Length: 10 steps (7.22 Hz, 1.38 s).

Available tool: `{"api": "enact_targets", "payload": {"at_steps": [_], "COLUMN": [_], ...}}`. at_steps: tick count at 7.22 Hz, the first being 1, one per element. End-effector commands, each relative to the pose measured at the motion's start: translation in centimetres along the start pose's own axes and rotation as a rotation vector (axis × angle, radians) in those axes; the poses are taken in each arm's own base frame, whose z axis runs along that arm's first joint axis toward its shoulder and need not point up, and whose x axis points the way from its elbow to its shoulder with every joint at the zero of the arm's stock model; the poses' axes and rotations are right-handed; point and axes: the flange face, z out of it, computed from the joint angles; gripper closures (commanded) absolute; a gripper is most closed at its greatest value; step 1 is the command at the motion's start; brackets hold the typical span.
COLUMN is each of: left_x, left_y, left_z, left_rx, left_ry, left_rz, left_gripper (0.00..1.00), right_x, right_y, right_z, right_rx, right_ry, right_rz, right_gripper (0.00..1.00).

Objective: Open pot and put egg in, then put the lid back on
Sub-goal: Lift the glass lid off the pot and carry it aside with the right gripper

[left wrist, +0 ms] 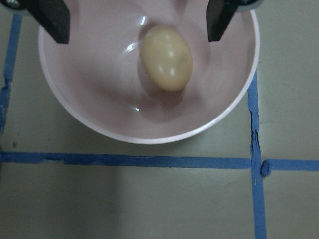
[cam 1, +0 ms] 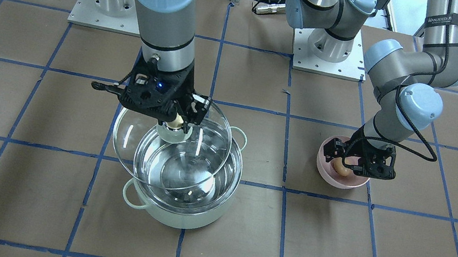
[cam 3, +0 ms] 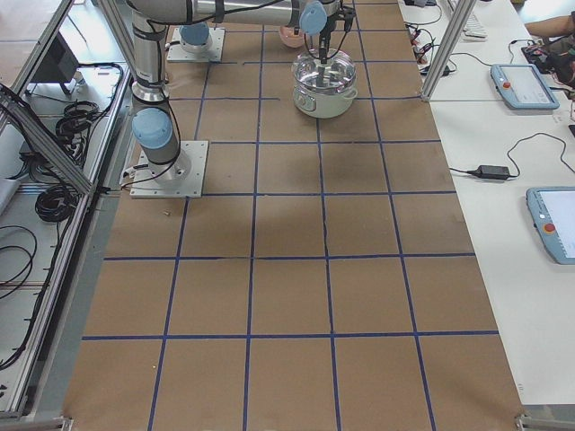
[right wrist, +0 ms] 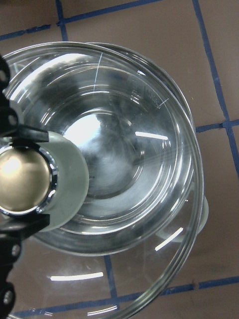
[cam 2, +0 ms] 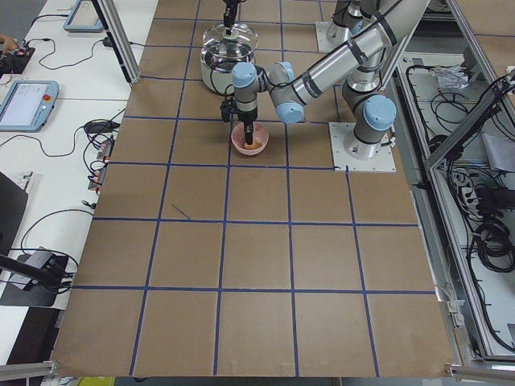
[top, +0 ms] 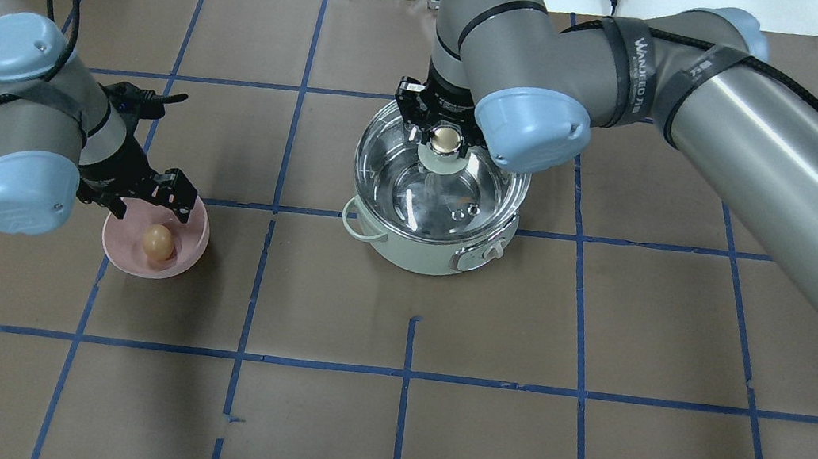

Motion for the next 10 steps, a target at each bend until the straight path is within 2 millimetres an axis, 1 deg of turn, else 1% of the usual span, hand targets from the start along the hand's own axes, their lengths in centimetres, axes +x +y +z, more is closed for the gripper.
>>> {"api": "enact_targets", "payload": {"at_steps": [1, 2, 3, 4, 5, 6, 7, 10], "left_x": [-0.1, -0.1, 0.0, 0.4, 0.4, 0.4, 0.3, 0.4], "left_y": [0.0, 0.3, 0.2, 0.3, 0.3, 0.3, 0.3, 0.3], "left_z": [1.2, 1.6, 1.7, 1.7, 1.8, 1.9, 1.9, 1.9], "left_rx": [-0.019, -0.029, -0.03, -0.031, -0.032, -0.034, -0.037, -0.036], "left_ry": [-0.002, 0.002, 0.002, 0.003, 0.003, 0.002, 0.003, 0.007], "left_rz": [0.001, -0.002, 0.0, 0.004, 0.004, 0.004, 0.003, -0.026], "left_gripper": [0.04, 0.04, 0.04, 0.04, 0.04, 0.04, 0.04, 0.05], "right_x": [6.0, 9.6, 12.9, 14.4, 14.9, 15.3, 15.4, 17.7], "right_y": [1.7, 2.1, 1.6, 1.0, 1.6, 2.0, 2.0, 0.9], "right_z": [-6.2, -9.3, -9.8, -9.1, -8.0, -7.8, -7.7, -7.7], "right_rx": [-0.045, -0.046, -0.088, -0.109, -0.133, -0.135, -0.136, -0.138], "right_ry": [0.033, 0.039, 0.043, 0.045, 0.056, 0.058, 0.057, 0.052], "right_rz": [-0.029, -0.047, -0.045, -0.08, -0.101, -0.11, -0.149, -0.191], "right_gripper": [0.71, 0.72, 0.73, 0.74, 0.75, 0.76, 0.76, 0.76]}}
